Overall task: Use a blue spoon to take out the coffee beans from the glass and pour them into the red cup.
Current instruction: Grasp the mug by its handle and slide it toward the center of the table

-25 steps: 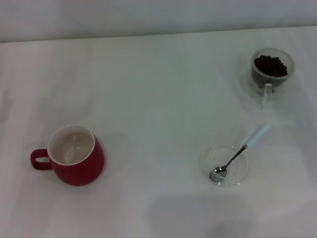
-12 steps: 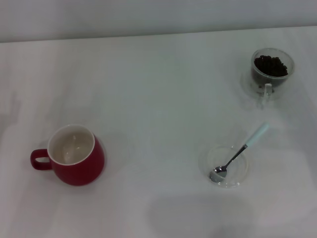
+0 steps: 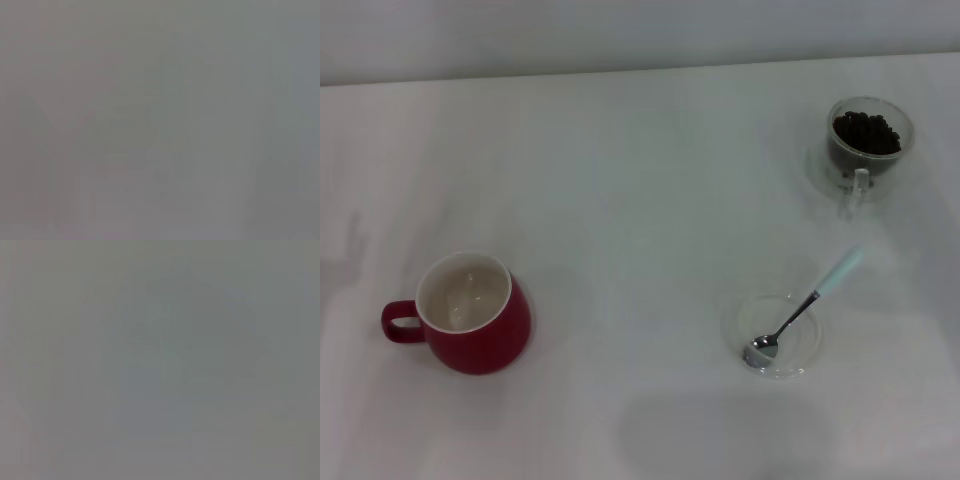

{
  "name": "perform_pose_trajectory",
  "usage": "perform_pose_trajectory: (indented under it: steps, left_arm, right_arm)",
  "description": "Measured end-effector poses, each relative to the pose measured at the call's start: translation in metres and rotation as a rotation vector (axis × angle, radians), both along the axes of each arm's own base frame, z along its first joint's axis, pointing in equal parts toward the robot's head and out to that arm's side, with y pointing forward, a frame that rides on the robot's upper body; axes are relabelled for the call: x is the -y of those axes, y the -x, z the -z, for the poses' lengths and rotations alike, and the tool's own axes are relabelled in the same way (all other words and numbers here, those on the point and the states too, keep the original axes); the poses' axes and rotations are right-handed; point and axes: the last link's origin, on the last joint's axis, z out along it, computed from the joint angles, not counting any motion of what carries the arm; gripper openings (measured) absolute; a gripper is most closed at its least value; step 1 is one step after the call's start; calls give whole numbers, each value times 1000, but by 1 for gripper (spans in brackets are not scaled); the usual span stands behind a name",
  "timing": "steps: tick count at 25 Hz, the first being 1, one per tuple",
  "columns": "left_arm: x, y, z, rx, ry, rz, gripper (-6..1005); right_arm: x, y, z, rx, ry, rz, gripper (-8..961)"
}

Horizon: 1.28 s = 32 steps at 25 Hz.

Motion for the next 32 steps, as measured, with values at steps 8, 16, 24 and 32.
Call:
perform_pose_trajectory:
  steps: [8,16,24,32]
  left_arm:
    - [43,21,20,-50,133,-53,693]
    - [71,34,40,-75,263,-115,778]
    - [76,41,69,-108,430,-185,867]
    - [74,39,75,-110,460,-182,878]
  right_arm:
    - [-3,2,-4,15,-6,-11,838]
    - [-6,2,-9,30,-13,-11,837]
    - [-11,4,-12,40,-20,-17,836]
    - [-16,8,-11,35,-17,-29,835]
